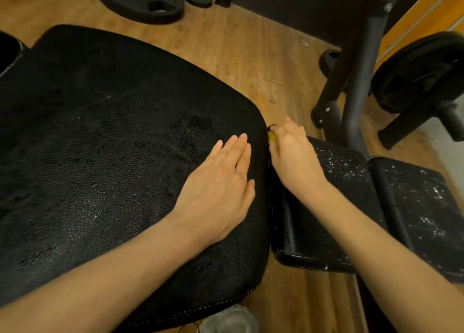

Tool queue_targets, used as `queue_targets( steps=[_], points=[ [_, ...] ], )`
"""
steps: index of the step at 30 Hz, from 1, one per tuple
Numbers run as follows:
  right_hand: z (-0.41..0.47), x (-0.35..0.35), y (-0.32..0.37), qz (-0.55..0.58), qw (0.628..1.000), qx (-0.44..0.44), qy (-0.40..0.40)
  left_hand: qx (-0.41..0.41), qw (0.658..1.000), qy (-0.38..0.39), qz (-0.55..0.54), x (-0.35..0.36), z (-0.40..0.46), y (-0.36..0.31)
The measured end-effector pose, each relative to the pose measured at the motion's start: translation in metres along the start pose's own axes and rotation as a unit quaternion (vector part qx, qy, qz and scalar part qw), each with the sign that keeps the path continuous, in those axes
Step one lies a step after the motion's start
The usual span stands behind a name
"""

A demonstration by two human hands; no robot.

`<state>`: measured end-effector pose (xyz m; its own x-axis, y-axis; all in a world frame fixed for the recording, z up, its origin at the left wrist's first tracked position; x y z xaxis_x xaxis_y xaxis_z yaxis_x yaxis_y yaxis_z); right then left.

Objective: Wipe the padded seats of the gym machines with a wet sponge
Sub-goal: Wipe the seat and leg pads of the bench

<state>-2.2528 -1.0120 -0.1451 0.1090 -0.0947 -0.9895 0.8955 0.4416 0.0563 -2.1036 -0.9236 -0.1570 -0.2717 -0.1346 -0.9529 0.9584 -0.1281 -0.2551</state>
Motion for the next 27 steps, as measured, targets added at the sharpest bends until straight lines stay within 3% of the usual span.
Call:
queue_targets(
  steps=[3, 5, 10, 16, 17, 20, 22, 25, 27],
  points=[
    [-0.056, -0.006, 0.019, 0.025, 0.997, -0.069, -0.026, -0.008, 1.000, 0.005, 0.004, -0.001, 0.000, 0.000],
    [-0.044, -0.004, 0.008, 0.040, 0.997, -0.066, -0.014, -0.005, 1.000, 0.006, 0.006, -0.001, 0.000, 0.000],
    [0.008, -0.007, -0.016, 0.120, 0.985, 0.104, -0.067, -0.001, 1.000, 0.004, 0.007, -0.003, 0.000, 0.000],
    [-0.038, -0.007, -0.009, 0.074, 0.994, -0.076, -0.004, 0.006, 0.999, 0.015, 0.030, -0.003, 0.000, -0.003],
    [-0.030, -0.008, -0.024, 0.088, 0.994, -0.059, 0.000, 0.006, 0.999, 0.020, 0.031, -0.004, 0.000, -0.002],
    [-0.013, -0.011, -0.061, 0.136, 0.984, 0.106, -0.047, 0.003, 0.999, 0.028, 0.019, -0.005, 0.000, -0.001],
    [-0.014, -0.007, -0.044, 0.119, 0.979, 0.151, -0.073, -0.001, 0.999, 0.027, 0.017, -0.004, 0.000, -0.002],
    [-0.028, 0.003, 0.000, 0.100, 0.990, 0.064, -0.076, 0.004, 0.999, 0.029, 0.022, -0.004, 0.001, -0.004],
    [-0.033, 0.000, -0.006, 0.099, 0.993, 0.014, -0.055, 0.004, 0.999, 0.036, 0.018, -0.005, 0.000, -0.004]
  ],
)
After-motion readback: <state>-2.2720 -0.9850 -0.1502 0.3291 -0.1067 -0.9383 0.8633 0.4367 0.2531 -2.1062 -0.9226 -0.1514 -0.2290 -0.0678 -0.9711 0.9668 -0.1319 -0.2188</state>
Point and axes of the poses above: each hand's wrist, its own z-axis towards the middle knuckle, its own x-axis out of the palm, y = z × x, the point moved 1 cm from there along z, towards the middle knuckle, and after that the axes turned 13 degrees about -x, right-handed, at the moved point
